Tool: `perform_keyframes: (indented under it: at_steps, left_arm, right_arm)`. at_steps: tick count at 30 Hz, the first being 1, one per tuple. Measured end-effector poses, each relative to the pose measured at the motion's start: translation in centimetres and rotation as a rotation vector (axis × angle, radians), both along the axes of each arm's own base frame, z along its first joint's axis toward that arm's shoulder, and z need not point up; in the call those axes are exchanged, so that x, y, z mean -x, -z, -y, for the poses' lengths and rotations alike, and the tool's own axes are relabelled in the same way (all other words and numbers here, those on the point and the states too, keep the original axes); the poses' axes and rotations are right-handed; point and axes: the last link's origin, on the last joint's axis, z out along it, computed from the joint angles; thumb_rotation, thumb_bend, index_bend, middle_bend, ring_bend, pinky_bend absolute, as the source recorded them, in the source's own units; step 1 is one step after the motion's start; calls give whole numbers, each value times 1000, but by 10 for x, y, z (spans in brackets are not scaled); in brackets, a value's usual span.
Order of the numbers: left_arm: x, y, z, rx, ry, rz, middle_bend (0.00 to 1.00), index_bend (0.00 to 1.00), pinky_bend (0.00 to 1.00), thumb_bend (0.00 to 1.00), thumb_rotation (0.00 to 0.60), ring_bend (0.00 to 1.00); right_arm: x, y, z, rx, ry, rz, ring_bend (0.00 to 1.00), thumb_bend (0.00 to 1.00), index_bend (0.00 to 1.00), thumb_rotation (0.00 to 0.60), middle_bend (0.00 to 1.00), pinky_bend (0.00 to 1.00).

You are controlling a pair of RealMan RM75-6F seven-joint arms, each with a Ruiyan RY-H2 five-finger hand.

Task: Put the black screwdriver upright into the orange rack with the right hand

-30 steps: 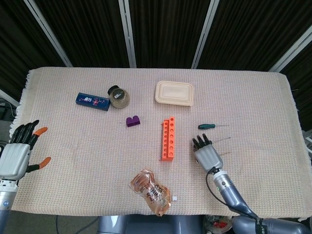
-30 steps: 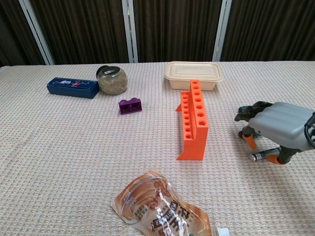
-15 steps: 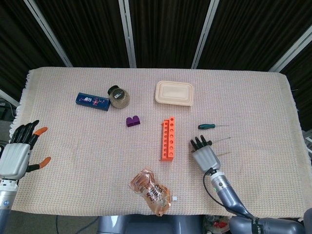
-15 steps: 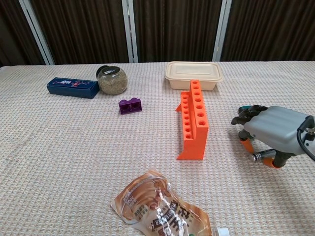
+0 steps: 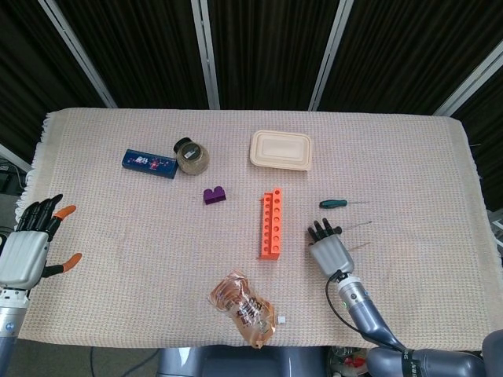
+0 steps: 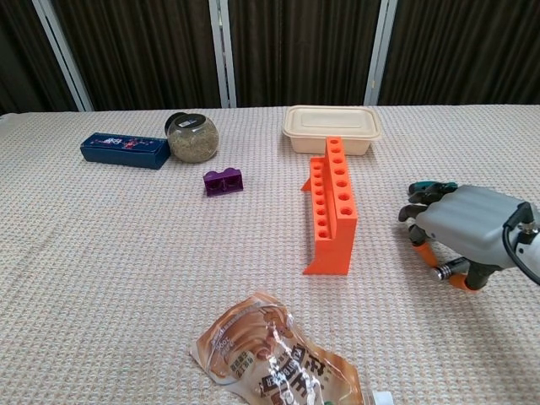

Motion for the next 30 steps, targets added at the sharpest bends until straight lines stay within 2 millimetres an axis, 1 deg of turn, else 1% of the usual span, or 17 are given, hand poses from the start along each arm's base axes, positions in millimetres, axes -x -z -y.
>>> perform_keyframes:
  at_steps: [5, 9, 12, 16, 19, 24, 30]
  left_arm:
    - [0, 0, 0, -1, 1, 1, 0, 153, 0, 191, 600, 0]
    - [-1, 1, -1, 5, 1, 0, 0, 148, 0, 190, 600, 0]
    - [-3, 2, -2, 7, 8, 1, 0, 145, 0, 190, 600, 0]
    - [-5, 4, -2, 15, 11, 0, 0, 144, 0, 191, 600, 0]
    - [-8, 6, -2, 22, 14, 0, 0, 144, 0, 191, 600, 0]
    - [-9, 7, 0, 29, 15, -2, 0, 144, 0, 191, 600, 0]
    - [-10, 9, 3, 38, 10, -9, 0, 144, 0, 191, 600, 0]
  right_arm:
    - [-1, -2, 0, 7, -2, 12, 0, 260, 592, 600, 170, 0]
    - [-7, -14, 0, 10, 15, 75, 0, 262, 608, 600, 182, 0]
    - [-12, -33, 1, 9, 40, 157, 0, 261, 613, 600, 186, 0]
    - [-17, -64, 6, 16, 85, 270, 0, 261, 615, 600, 188, 0]
    - [-21, -82, 9, 4, 132, 374, 0, 261, 615, 600, 193, 0]
    - [-29, -104, 14, -41, 223, 583, 0, 261, 622, 600, 206, 0]
    - [-37, -124, 19, -124, 343, 851, 0, 274, 640, 600, 230, 0]
